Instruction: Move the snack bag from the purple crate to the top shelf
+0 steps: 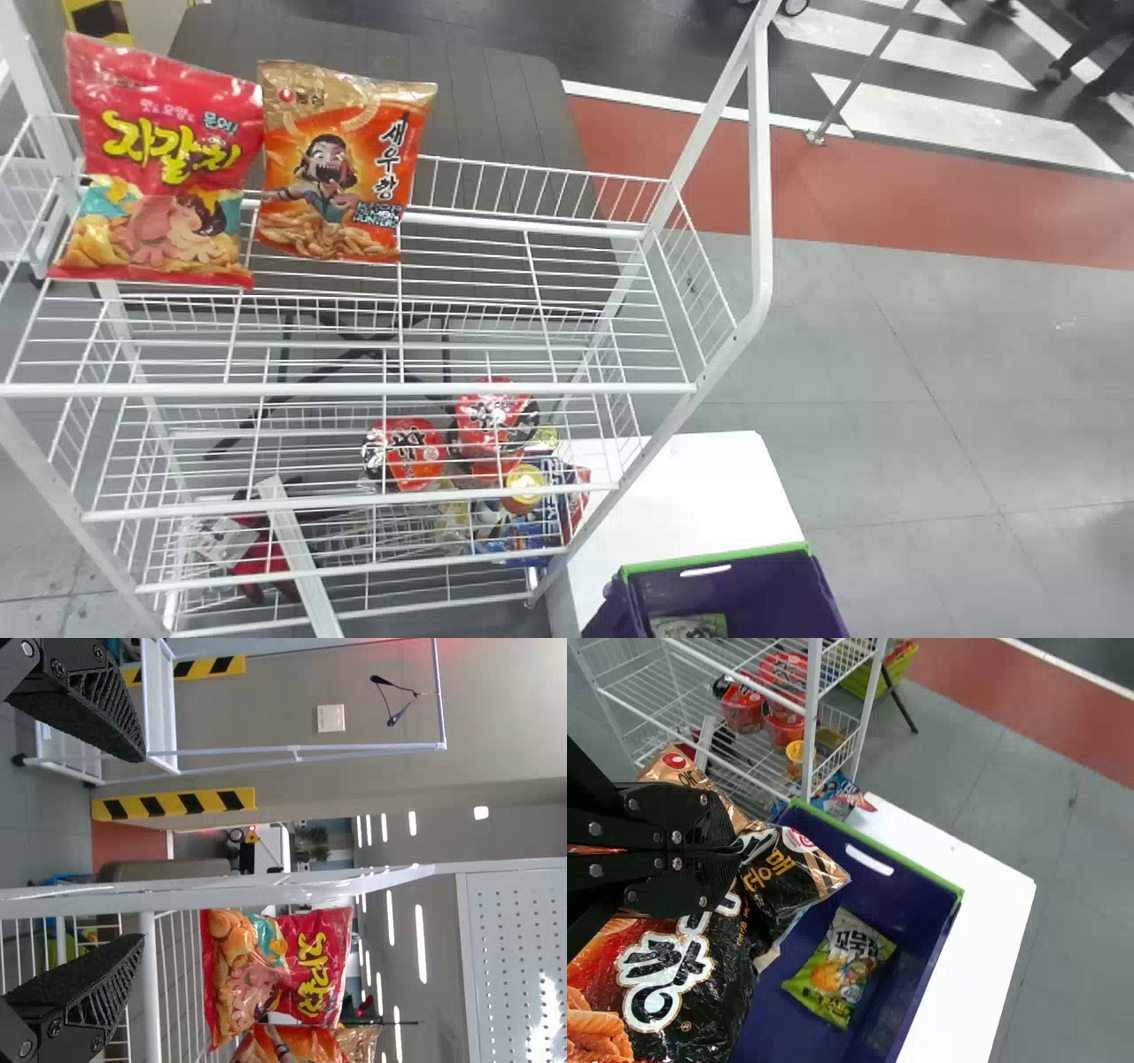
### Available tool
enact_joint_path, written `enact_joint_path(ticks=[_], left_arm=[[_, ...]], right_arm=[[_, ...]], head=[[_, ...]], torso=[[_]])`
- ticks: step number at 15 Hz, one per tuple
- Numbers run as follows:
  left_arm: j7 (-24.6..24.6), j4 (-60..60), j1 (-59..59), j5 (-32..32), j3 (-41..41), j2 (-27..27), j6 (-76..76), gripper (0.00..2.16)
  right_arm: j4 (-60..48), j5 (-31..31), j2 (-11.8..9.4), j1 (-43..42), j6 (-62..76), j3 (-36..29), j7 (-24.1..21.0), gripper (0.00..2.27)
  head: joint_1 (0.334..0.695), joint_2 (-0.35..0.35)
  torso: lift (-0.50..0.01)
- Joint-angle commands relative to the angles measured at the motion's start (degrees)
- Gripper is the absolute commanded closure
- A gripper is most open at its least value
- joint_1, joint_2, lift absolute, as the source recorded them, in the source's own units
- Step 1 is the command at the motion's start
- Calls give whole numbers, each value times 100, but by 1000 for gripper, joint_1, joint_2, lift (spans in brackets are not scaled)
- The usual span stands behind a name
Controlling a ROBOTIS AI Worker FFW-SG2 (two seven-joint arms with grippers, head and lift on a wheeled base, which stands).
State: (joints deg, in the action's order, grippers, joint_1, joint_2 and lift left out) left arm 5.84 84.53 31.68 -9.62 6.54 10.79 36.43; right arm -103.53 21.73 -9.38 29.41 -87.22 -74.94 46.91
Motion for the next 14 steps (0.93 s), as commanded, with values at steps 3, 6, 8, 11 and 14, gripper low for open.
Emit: enact_joint_path(ticks=[3, 6, 8, 11, 14], left_arm=[[-4, 64, 5, 48, -30, -6, -70, 100], [-4, 81, -4, 48, -30, -6, -106, 100], [-4, 81, -21, 48, -30, -6, -106, 100], [-4, 72, -48, 48, -12, 2, -158, 100], [-4, 81, -57, 48, -12, -6, -246, 100]], right_arm=[[-924, 631, 129, -146, -286, -258, 20, 2108], [-1504, 1317, 384, -691, -286, -451, 20, 2108], [-1987, 1457, 779, -928, -286, -152, -33, 2105], [-2392, 1527, 943, -1069, -286, 525, -103, 2101], [-2734, 1694, 943, -1139, -286, 1281, -279, 2094]], head=[[695, -350], [695, -350], [695, -350], [695, -314], [695, -219]], torso=[[3], [3], [3], [3], [3]])
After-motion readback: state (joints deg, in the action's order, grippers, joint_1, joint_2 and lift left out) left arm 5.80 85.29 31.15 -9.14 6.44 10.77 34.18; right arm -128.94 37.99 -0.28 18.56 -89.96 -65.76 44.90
